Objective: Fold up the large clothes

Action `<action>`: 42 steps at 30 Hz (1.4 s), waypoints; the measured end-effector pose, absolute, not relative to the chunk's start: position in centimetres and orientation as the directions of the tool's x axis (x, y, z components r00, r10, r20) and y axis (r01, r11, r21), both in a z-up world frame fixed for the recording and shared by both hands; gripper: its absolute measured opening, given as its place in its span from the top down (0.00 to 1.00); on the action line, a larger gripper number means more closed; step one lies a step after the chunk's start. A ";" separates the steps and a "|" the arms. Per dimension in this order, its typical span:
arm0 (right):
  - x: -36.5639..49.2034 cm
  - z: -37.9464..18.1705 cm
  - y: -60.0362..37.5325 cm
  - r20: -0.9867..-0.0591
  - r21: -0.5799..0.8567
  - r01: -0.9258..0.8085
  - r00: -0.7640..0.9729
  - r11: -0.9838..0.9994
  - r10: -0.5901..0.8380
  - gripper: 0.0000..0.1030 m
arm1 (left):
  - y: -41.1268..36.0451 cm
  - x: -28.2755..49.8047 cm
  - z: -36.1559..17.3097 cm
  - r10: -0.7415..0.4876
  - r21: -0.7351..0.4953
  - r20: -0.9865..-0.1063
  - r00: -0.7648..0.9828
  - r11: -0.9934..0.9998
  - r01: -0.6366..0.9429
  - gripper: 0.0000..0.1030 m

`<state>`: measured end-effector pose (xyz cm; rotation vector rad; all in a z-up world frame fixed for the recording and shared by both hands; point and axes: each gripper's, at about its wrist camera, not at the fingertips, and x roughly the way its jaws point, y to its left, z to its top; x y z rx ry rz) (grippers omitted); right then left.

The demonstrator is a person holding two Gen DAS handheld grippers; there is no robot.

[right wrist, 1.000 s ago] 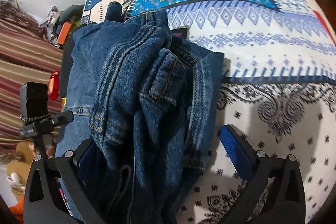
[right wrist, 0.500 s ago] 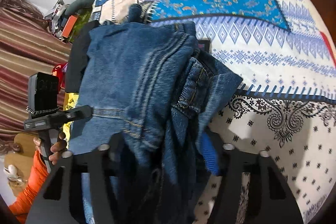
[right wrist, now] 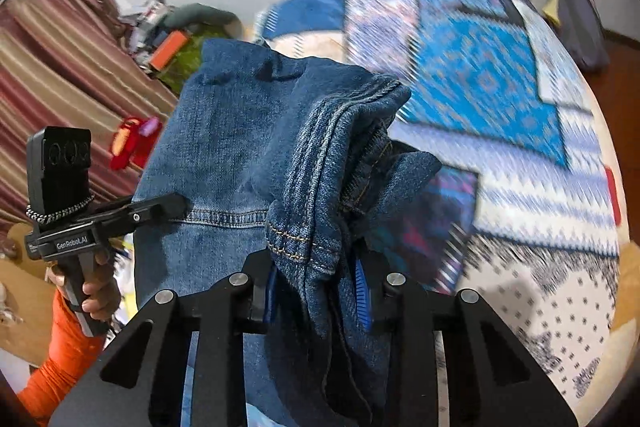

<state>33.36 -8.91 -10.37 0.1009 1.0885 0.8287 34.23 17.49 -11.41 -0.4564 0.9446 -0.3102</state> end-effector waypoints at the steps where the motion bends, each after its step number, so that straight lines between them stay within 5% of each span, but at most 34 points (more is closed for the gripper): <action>1: 33.4 -9.7 -8.0 -0.730 0.458 -0.559 0.207 0.691 0.651 0.73 | 18.6 33.8 -10.5 -0.441 -0.505 -0.693 0.570 0.862 0.053 0.64; 15: 36.9 -7.6 9.1 -0.615 0.491 -0.665 0.194 0.563 0.765 0.74 | 36.9 33.4 -2.2 -0.272 -0.464 -0.632 0.726 0.883 -0.074 0.64; 23: 40.8 -15.1 18.0 -0.706 0.480 -0.635 0.129 0.605 0.696 0.72 | 46.3 37.4 -10.3 -0.143 -0.404 -0.752 0.643 0.872 -0.278 0.63; 26: 41.9 -20.7 20.8 -0.842 0.340 -0.637 0.120 0.691 0.525 0.59 | 49.0 38.1 -16.4 -0.067 -0.318 -0.855 0.514 0.851 -0.417 0.60; 30: 41.7 -23.1 19.7 -0.853 0.268 -0.640 0.190 0.721 0.485 0.44 | 49.7 37.1 -18.5 -0.111 -0.386 -0.812 0.572 0.838 -0.386 0.45; 42: 38.6 -16.1 14.5 -0.802 0.180 -0.670 0.324 0.720 0.502 0.44 | 44.3 34.2 -13.5 0.092 -0.143 -0.822 0.562 0.922 -0.361 0.44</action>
